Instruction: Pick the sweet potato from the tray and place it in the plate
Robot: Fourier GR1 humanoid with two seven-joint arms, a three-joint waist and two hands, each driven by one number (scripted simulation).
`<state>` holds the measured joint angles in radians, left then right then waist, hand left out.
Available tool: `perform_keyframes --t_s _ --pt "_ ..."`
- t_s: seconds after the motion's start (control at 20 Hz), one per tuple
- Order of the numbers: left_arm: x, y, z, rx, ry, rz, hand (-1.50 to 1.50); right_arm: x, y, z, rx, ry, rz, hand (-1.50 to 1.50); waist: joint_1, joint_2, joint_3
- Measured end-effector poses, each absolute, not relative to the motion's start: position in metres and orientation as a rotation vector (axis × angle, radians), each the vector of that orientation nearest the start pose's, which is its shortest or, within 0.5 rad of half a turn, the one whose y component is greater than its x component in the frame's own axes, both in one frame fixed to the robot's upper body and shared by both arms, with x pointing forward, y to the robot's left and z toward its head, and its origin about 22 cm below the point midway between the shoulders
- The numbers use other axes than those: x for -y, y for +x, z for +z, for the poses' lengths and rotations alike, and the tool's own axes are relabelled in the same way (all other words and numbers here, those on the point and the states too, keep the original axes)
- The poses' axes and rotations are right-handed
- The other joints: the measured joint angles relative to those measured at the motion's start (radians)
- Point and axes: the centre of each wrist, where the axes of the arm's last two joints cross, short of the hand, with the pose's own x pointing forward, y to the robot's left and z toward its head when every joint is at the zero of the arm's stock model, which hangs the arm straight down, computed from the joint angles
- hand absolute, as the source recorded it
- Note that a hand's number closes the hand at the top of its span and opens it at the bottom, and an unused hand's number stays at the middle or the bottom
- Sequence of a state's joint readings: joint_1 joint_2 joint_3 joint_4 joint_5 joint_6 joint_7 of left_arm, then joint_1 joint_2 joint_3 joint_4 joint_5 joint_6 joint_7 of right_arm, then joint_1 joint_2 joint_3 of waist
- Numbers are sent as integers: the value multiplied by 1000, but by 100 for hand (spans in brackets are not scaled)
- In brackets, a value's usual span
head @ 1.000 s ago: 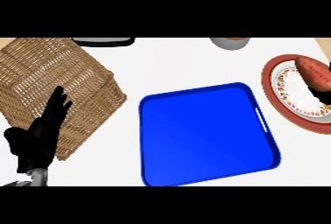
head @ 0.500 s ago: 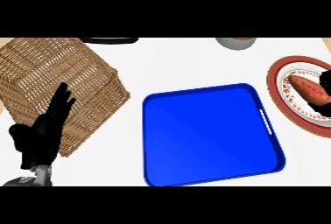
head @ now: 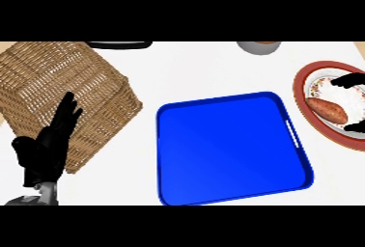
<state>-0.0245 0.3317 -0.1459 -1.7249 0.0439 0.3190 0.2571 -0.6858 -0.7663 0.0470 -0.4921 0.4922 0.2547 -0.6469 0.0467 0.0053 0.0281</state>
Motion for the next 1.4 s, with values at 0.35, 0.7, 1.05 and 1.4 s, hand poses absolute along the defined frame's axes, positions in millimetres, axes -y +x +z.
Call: perform_keyframes --t_s 0.35,0.7,1.05,1.4 --pt "-264 237 56 1481 312 -34 0 477 354 95 1670 -296 670 -150 -21 -1 0" --pt "-263 237 56 1489 314 -36 0 499 341 97 1663 -217 488 -150 -18 3 1" --pt "-263 238 57 1487 299 -37 0 505 334 94 1667 -185 453 -150 -15 5 0" --pt "-262 239 55 1505 298 -39 0 498 334 80 1678 -191 455 -150 -11 5 2"
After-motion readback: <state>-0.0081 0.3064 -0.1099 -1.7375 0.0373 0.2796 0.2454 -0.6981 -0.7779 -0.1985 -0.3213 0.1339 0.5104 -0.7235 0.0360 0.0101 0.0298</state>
